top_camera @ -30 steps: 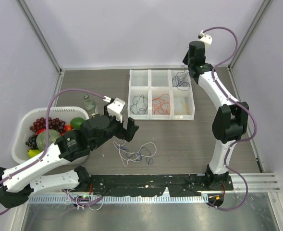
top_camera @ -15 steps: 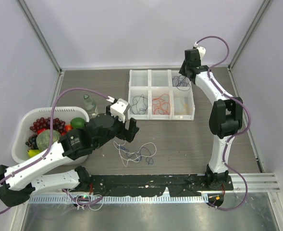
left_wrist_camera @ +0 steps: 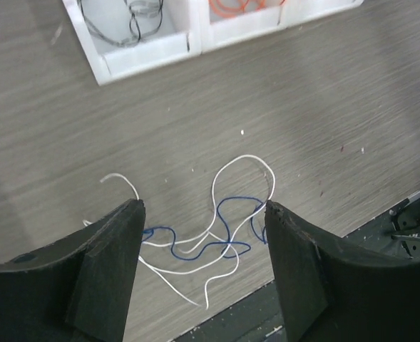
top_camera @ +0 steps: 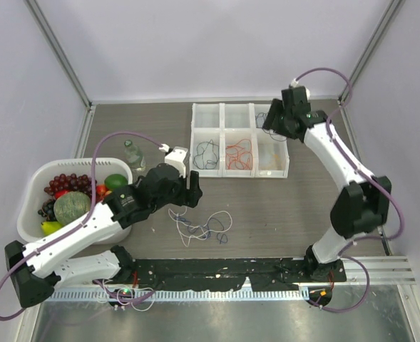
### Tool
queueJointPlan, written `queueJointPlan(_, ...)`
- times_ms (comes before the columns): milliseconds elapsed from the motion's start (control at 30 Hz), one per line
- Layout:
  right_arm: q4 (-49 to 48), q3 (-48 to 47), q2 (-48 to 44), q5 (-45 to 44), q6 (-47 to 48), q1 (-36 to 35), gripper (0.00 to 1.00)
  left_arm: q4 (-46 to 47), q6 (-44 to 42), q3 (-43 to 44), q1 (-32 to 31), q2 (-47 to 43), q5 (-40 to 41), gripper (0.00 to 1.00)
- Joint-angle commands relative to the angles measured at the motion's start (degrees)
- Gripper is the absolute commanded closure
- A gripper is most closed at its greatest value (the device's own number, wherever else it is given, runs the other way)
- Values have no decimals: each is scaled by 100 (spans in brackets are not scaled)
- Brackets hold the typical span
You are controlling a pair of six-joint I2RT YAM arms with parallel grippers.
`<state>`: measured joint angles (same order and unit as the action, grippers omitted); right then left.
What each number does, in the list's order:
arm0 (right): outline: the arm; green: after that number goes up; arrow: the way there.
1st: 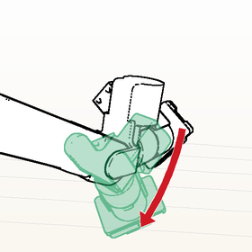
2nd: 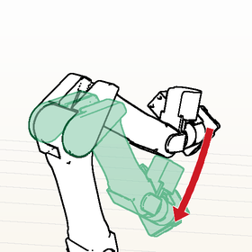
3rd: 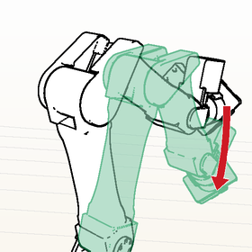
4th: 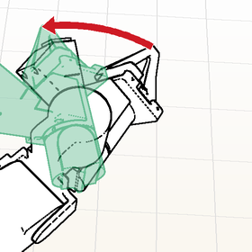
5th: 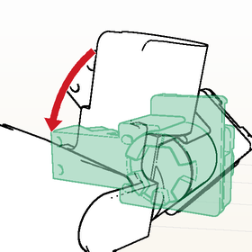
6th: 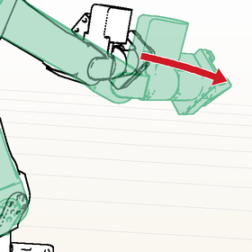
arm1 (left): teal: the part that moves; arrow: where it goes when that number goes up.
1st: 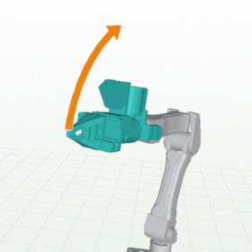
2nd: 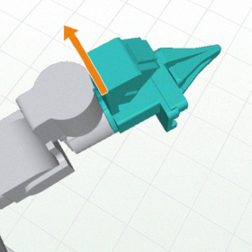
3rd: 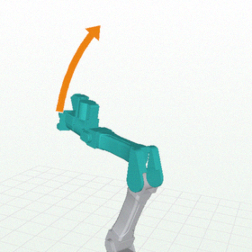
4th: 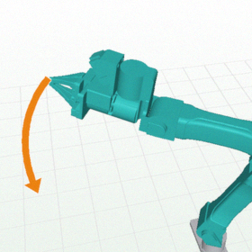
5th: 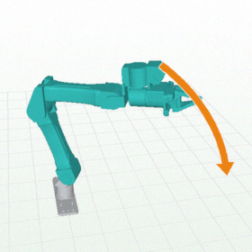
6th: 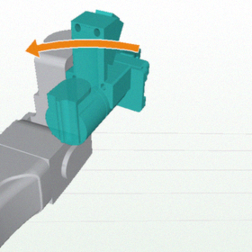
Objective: Untangle the cables
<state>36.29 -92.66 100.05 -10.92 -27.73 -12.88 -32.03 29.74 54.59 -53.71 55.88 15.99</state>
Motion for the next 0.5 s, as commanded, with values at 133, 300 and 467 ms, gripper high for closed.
queueJointPlan(133, -1150, 3407, -2551, 2400, 58, -2146, 39, -102, 787, -545, 133, 205, -992, 39)
queueJointPlan(300, -2222, 4764, -3096, 3184, -40, -3368, 41, 74, 771, -826, 247, 204, -1414, 47)
queueJointPlan(467, -2820, 5092, -2711, 2894, 109, -3633, 41, -136, 893, -1047, 432, 152, -1801, 49)
